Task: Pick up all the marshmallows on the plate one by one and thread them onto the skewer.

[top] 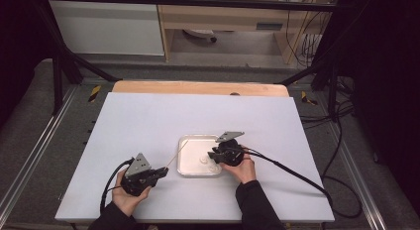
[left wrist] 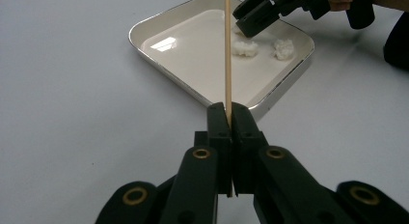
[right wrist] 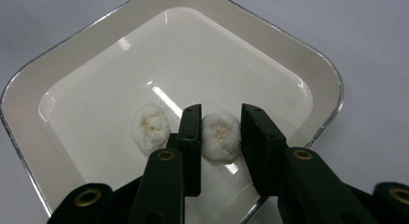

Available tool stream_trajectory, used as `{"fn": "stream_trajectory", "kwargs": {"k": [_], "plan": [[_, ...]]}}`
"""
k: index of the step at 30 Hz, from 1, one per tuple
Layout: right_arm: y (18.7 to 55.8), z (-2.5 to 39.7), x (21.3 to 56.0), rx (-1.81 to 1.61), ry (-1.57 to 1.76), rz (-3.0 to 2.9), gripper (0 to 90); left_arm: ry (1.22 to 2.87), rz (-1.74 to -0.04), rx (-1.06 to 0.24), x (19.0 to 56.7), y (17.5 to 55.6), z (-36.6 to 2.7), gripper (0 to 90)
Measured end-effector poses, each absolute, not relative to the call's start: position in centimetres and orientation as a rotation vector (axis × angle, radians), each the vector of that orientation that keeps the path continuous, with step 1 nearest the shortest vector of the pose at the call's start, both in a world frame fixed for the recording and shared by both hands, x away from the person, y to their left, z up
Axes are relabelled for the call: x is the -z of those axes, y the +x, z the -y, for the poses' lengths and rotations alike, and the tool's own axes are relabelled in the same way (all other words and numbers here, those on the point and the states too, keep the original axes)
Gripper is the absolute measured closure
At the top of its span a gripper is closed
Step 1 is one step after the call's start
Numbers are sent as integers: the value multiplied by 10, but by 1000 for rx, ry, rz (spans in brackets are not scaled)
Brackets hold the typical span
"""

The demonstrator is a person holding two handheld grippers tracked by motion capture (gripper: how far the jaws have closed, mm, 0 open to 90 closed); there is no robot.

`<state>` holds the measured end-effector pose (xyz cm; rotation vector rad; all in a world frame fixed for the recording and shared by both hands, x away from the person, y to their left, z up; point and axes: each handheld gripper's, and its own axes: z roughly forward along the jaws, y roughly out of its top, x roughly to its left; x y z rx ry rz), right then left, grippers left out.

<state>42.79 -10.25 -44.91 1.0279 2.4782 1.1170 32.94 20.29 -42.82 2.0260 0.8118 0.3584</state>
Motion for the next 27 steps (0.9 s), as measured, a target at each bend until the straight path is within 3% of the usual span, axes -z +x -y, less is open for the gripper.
{"fn": "stream_trajectory", "kwargs": {"k": [27], "plan": [[401, 127, 377, -1623, 995, -2322, 744, 2004, -793, -363, 428, 326, -197, 885]]}}
